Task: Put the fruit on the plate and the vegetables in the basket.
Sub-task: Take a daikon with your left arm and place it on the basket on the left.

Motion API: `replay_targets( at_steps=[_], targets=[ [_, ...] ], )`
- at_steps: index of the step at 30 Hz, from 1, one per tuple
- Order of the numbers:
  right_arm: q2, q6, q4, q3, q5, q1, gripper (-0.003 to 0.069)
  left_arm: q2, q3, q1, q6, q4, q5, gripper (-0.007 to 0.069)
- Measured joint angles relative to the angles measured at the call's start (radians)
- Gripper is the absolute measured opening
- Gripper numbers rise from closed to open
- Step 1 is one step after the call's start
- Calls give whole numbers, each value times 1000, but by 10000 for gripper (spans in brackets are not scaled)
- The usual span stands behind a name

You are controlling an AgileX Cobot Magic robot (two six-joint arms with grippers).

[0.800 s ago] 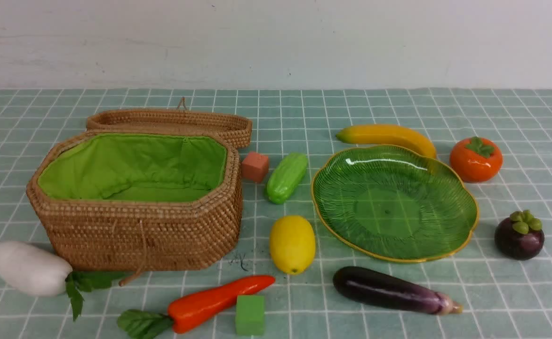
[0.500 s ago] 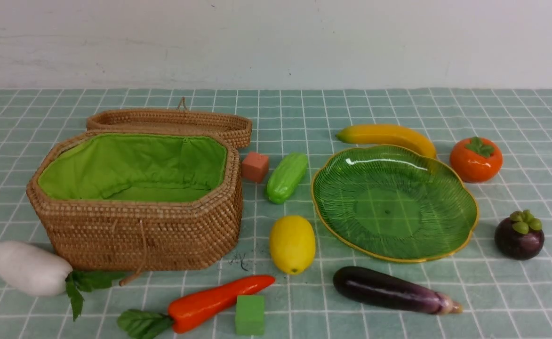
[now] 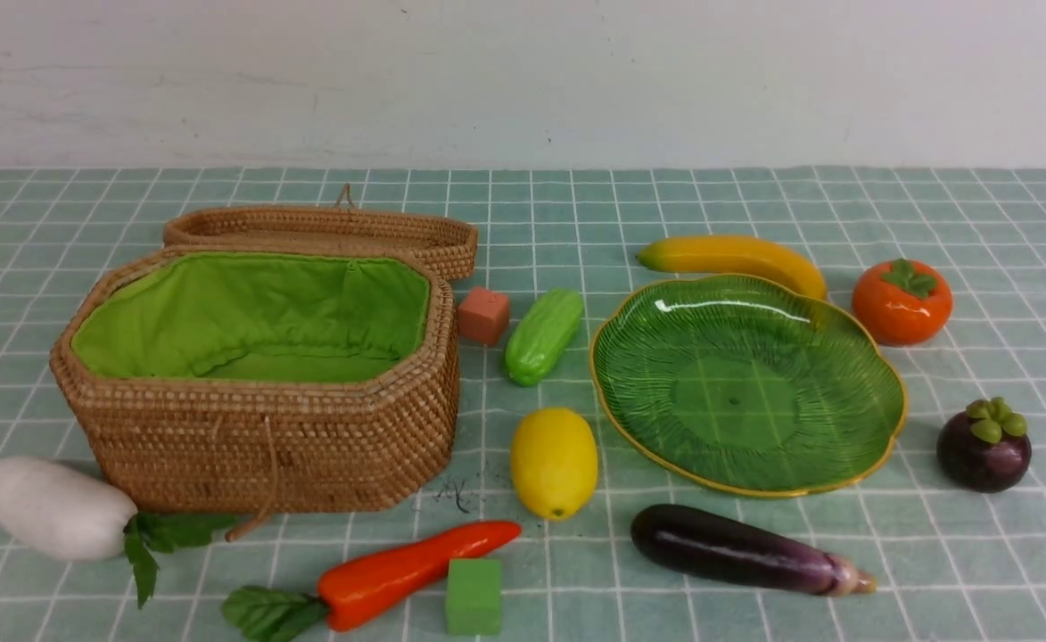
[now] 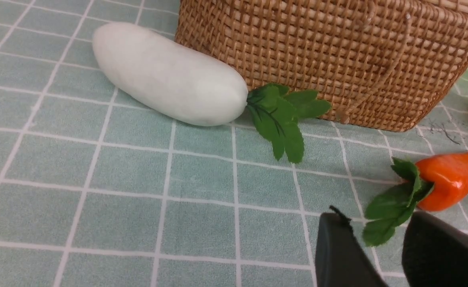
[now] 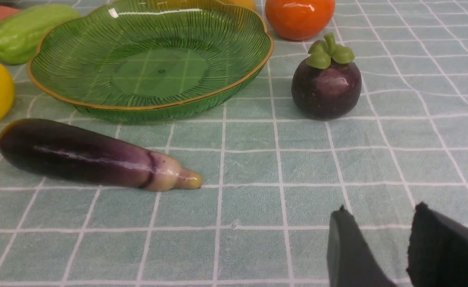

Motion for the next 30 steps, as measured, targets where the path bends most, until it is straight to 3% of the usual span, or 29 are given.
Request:
replay_targets(
  at_steps=[4,13,16,19,20,21,23,28,30],
  targets=[
    [0,0,0,0,0,0,240,0,0,0,-36,-16,-96,238],
    [0,0,-1,0,0,0,240,0,0,0,-256,-301,-395,238],
    [0,0,-1,0,0,0,241,0,0,0,-295,-364,-421,225],
    [0,0,-2,0,0,0,241,0,-25,0,-302,-379,-330,155],
    [0,0,-9,0,0,0,241,8,-61,0,-292,-372,-259,90],
    [0,0,-12,0,-1,0,241,14,-74,0,-287,-371,-248,82],
    [0,0,-50,2,-18,0,241,76,-162,0,-234,-350,-110,-11],
    [0,131,46,10,-98,0,241,247,-315,0,-113,-337,100,-13],
    [0,248,160,10,-152,0,241,371,-391,0,-60,-333,211,-13]
  ],
)
